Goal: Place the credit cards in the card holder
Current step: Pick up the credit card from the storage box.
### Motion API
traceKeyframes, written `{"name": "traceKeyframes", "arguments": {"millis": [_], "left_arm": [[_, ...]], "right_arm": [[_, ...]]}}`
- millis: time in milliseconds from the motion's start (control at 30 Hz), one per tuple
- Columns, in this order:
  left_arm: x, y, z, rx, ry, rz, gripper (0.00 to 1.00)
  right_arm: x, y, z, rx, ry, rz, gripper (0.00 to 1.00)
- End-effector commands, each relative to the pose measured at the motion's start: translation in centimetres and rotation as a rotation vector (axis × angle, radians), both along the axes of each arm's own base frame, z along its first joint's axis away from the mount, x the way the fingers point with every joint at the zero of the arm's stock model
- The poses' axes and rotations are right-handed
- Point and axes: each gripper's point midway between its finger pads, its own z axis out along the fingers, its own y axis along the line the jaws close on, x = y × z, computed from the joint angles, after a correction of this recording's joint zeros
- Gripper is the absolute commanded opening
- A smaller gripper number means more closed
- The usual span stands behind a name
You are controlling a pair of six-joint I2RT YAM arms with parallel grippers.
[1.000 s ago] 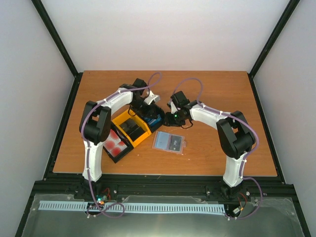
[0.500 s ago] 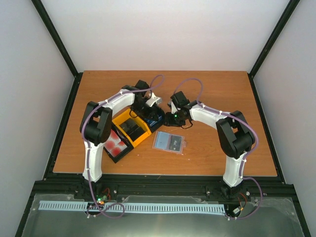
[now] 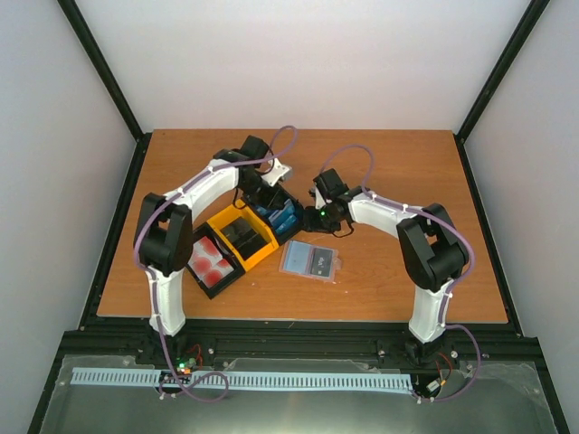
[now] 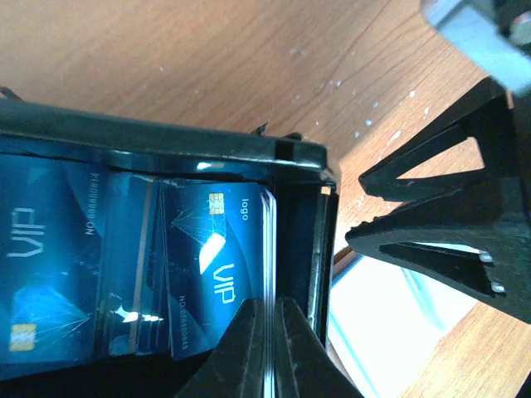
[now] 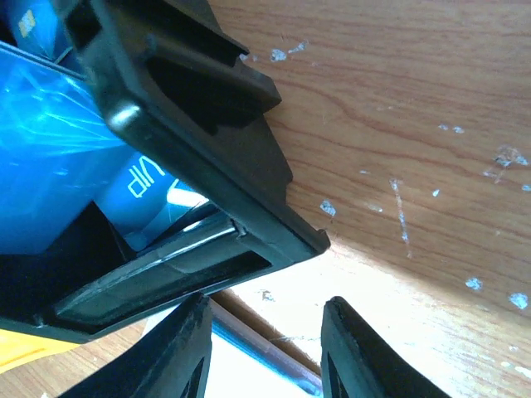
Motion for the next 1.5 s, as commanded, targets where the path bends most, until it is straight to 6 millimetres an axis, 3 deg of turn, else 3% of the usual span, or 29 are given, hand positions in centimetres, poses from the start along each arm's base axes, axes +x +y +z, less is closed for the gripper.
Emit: {"name": "traceKeyframes", "arguments": {"millis": [0,233,333,467,667,867,967,1233,1333,1467], "left_arm": [[0.7,0.3,3.9,-0.008,-0.119,-0.002,0.01],[2.2,2.5,7.9,-0.060,-0.199,0.125,0.01],[3.1,4.2,9.2,-0.103,-0.169,0.250,0.01],[2.6,4.4,11.2,-0.237,-0.086,0.358,0.01],[0.8,3.5,15.3,-0.523,-0.004,0.347,0.01],[0.0,3.3,15.9,-0.587,0.052,0.343,0.01],[-0.3,3.3,16.0,-0.624,0.082,0.335,0.01],[-0.5,3.9,16.7,-0.667,0.095,0.331,0.01],[-0.2,4.9,16.2,-0.659,0.098,0.364,0.01],[0.0,6.6,15.6,-0.657,0.096,0.404,0.08]], "right_arm": [[0.6,0.7,3.5,0.062,-0.097,-0.011,0.37],[1.2,2.2,8.4,0.344,-0.138,-0.024,0.45],[1.5,3.0,10.3,0.465,-0.138,-0.020,0.50],[2.1,4.7,13.0,0.615,-0.144,-0.008,0.62],[3.2,6.5,14.4,0.743,-0.095,-0.019,0.71],[3.4,8.5,15.4,0.804,-0.058,0.023,0.73],[3.2,9.2,16.3,0.855,-0.045,0.047,0.67],[2.3,9.4,18.5,1.031,-0.024,0.064,0.25],[2.3,9.2,18.6,1.030,-0.026,0.050,0.11],[2.5,8.8,18.7,1.035,-0.028,0.045,0.03]]}}
